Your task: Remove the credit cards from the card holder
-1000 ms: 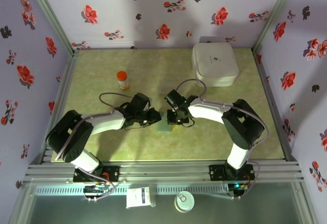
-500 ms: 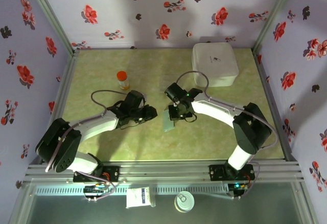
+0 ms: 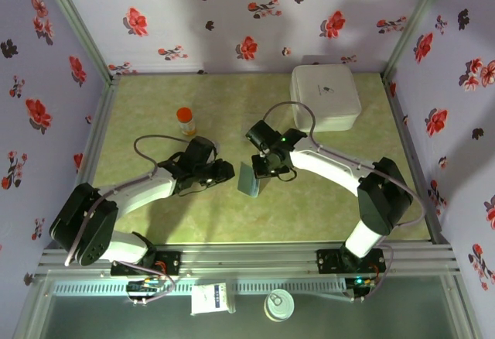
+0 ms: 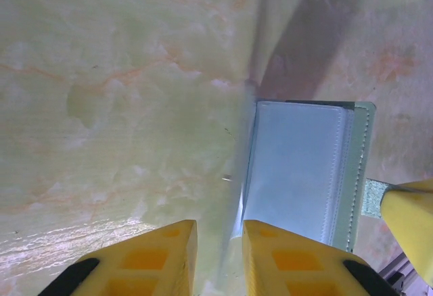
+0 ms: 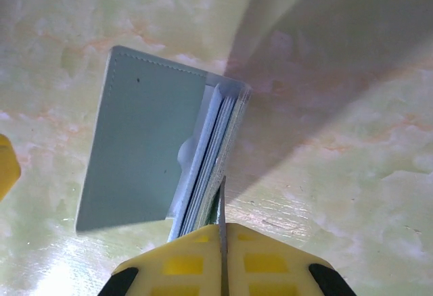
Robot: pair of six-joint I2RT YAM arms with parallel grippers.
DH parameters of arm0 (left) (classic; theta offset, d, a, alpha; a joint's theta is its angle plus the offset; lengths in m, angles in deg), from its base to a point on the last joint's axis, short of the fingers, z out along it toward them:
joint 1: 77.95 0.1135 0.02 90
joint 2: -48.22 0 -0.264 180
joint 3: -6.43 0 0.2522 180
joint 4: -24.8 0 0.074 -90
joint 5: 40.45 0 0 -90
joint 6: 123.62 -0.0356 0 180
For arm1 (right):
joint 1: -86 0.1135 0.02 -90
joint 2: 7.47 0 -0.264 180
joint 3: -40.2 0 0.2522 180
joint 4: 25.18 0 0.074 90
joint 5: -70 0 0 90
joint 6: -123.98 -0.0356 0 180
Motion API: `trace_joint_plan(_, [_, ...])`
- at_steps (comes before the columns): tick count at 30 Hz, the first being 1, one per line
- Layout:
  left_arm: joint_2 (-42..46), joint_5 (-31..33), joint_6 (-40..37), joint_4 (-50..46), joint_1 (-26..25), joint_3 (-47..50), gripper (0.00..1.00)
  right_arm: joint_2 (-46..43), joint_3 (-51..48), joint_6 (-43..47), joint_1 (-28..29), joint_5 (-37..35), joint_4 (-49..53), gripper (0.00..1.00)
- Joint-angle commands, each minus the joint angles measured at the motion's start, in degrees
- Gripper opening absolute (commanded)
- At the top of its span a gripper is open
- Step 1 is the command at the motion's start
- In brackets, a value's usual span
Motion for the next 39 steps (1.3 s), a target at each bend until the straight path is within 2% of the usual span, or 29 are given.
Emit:
trace_joint_plan(1, [1.1, 0.8, -1.8, -0.9, 0.4, -0.1, 0.24, 1.0, 2.7, 1.5, 0.8, 1.3, 1.2, 0.03])
trace_joint_plan(11, [-2.4, -0.4, -1.3, 2.4, 0.5, 0.6, 0.22, -0.3, 2.9, 1.8, 1.4, 1.5, 0.5, 0.03])
trace_joint_plan(21, [-7.9, -2.0, -0.5, 6.0, 0.2, 0.3, 0.1, -2.2, -2.5, 1.0, -0.4, -4.1, 2.3, 0.03])
trace_joint_plan(39, [-15.0, -2.3, 1.2, 10.4, -1.3, -0.6, 0.07, -6.4, -13.0, -0.4, -5.1, -3.7, -3.2, 0.02])
